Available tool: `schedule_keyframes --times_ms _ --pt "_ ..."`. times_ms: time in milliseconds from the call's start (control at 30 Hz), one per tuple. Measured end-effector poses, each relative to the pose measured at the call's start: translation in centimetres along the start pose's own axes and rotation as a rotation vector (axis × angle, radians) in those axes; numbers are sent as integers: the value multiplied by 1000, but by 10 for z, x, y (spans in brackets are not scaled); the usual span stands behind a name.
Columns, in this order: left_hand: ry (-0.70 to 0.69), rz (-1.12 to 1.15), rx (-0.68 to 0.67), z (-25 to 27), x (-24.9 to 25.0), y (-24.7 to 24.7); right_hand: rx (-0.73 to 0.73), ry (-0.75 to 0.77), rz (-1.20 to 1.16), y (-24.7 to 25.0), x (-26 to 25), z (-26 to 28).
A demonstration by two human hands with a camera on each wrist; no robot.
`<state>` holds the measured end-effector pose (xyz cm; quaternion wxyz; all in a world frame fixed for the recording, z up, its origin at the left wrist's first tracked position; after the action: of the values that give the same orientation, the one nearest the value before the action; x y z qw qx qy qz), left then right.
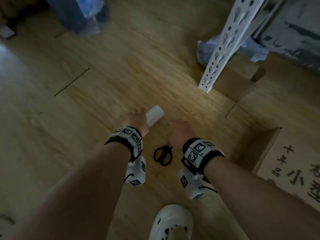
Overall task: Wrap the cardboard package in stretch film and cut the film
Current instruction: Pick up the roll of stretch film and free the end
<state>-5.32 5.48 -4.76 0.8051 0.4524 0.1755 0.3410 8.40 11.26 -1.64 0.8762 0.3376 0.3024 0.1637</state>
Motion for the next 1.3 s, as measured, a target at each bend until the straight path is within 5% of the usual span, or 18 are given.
schedule_keyframes --times_ms 133,367,533,800,1000,1167,1300 --pt "77 94 -142 -9 -14 -27 -36 -21 1 -8 9 -5" --pt "76 100 -101 -4 -12 -39 22 -17 -19 5 19 1" --pt "-3 220 -54 19 14 -1 79 -40 -80 39 26 26" --pt "-266 543 42 86 109 115 297 -51 26 125 34 125" --pt "-711 619 23 195 219 178 475 -134 80 178 54 226" --pt "-796 568 0 266 281 195 534 -210 -17 197 90 310" --pt "-760 786 -56 301 308 187 534 -270 -84 193 115 349"
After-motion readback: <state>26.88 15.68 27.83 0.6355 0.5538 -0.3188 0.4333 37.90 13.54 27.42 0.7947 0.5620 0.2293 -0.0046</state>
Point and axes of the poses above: each hand's wrist, its own z-axis away from the middle knuckle, its own y-axis out of the back of the hand, x = y × z, the point moved 9 cm from there along -z, towards the middle knuckle
